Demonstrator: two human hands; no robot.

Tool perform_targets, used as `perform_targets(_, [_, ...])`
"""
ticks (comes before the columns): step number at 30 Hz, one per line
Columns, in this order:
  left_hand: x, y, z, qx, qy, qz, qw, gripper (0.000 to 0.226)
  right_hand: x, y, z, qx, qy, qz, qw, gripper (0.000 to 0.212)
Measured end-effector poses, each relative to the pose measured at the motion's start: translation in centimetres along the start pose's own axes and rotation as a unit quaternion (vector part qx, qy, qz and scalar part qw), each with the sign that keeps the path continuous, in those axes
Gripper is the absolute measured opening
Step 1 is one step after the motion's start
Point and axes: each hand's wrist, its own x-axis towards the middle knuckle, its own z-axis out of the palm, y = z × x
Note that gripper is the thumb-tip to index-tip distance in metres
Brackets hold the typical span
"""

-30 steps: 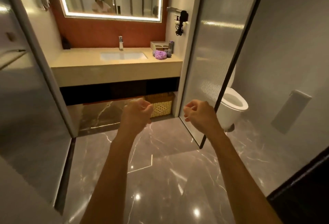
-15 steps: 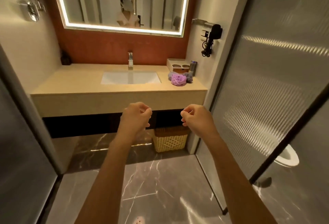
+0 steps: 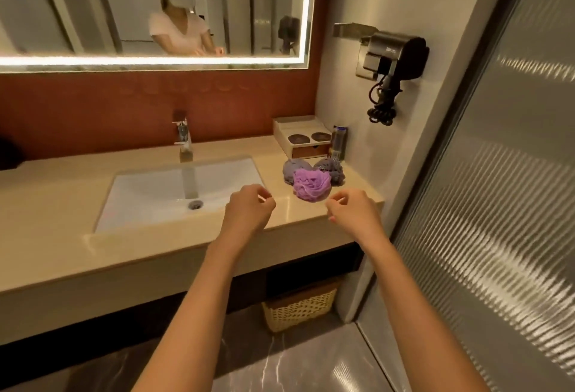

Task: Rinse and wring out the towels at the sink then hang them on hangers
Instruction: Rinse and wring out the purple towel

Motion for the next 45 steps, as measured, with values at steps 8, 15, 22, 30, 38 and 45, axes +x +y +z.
perform_targets(8, [21.3,-3.2,8.0,0.033,-0.070,-0.008,0.997,0.022,21.3,4.4,5.6,-0.049,-0.051,0.057,0.996,0.023])
perform_targets(15, [33.7,-5.1,15.3,0.100,-0.208,0.020,0.973,0.032,33.2,8.6,10.0,-0.134,-0.153,0.076,0.976,0.066])
perform_targets(22, [38.6,-7.1,19.1,0.081,-0.281,0.002,0.956,0.058,36.6,10.0,11.9,-0.190,-0.108,-0.005,0.976,0.036])
perform_targets(30, [40.3,-6.6,19.6,-0.131,-0.223,-0.101,0.961,0.022,38.7,7.5,11.6,-0.062,0.020,0.075,0.995,0.026])
perform_targets(38, [43.1,-7.0,10.1,-0.252,-0.127,-0.062,0.957,0.020,40.5,-1.2,13.8,0.212,-0.041,0.091,0.972,0.025])
perform_targets(45, [42.0,-12.0,-1.2,-0.129,-0.086,0.071,0.985,0.052,41.5,-11.0,20.6,0.235,-0.123,0.030,0.964,0.023])
